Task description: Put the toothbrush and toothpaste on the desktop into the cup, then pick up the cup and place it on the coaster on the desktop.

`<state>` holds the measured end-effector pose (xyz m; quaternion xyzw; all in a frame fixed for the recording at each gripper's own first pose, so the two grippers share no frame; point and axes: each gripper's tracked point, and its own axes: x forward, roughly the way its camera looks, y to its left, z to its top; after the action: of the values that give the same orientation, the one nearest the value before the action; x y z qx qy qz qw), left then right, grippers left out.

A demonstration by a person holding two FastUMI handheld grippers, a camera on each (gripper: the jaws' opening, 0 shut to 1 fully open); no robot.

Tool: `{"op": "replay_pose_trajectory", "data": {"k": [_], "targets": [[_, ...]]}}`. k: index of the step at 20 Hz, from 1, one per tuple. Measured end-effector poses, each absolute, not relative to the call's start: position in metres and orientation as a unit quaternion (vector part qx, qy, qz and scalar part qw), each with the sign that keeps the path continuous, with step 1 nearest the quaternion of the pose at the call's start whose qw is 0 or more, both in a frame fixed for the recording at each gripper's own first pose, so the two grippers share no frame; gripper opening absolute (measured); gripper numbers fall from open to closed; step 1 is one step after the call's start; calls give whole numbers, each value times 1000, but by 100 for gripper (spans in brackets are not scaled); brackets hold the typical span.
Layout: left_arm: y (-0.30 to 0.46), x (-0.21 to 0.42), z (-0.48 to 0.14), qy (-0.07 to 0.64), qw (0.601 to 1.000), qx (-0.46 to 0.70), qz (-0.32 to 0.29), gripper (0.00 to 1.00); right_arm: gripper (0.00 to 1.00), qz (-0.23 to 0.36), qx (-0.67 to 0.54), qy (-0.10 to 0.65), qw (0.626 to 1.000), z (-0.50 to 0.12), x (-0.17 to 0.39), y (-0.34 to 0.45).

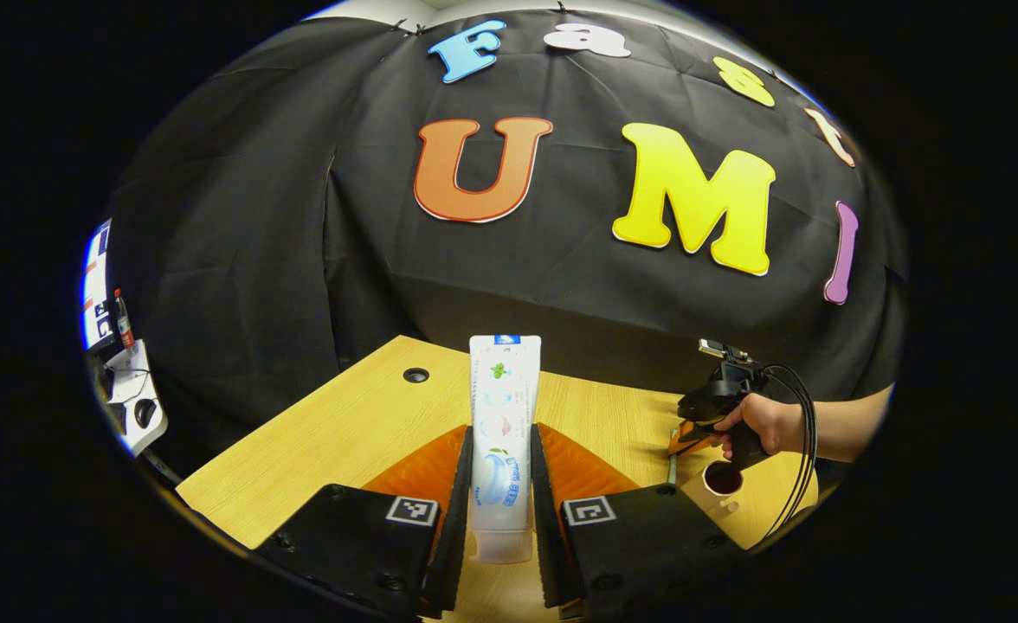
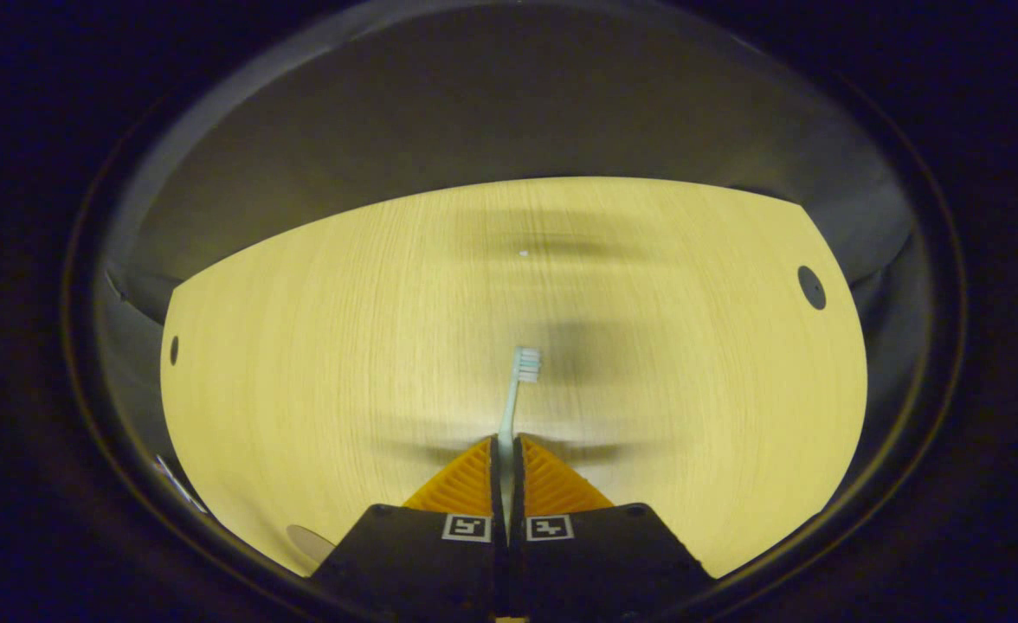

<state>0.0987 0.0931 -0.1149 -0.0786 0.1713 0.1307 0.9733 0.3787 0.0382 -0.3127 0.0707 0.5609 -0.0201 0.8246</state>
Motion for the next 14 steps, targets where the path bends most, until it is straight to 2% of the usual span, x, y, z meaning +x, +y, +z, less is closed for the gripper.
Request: {"op": "replay_pose_trajectory", "data": {"k": [3,8,14], "targets": [[92,98,-117,174,973,-78,130,39,0,-15,101,559,823,-305,374,41],[82,100,-117,173,976,-68,117,39,0,2,149,518,842,-264,372,44],[60,102,-110,163,981,-59,86,38,0,42,195,421,885,-186,370,40]]}}
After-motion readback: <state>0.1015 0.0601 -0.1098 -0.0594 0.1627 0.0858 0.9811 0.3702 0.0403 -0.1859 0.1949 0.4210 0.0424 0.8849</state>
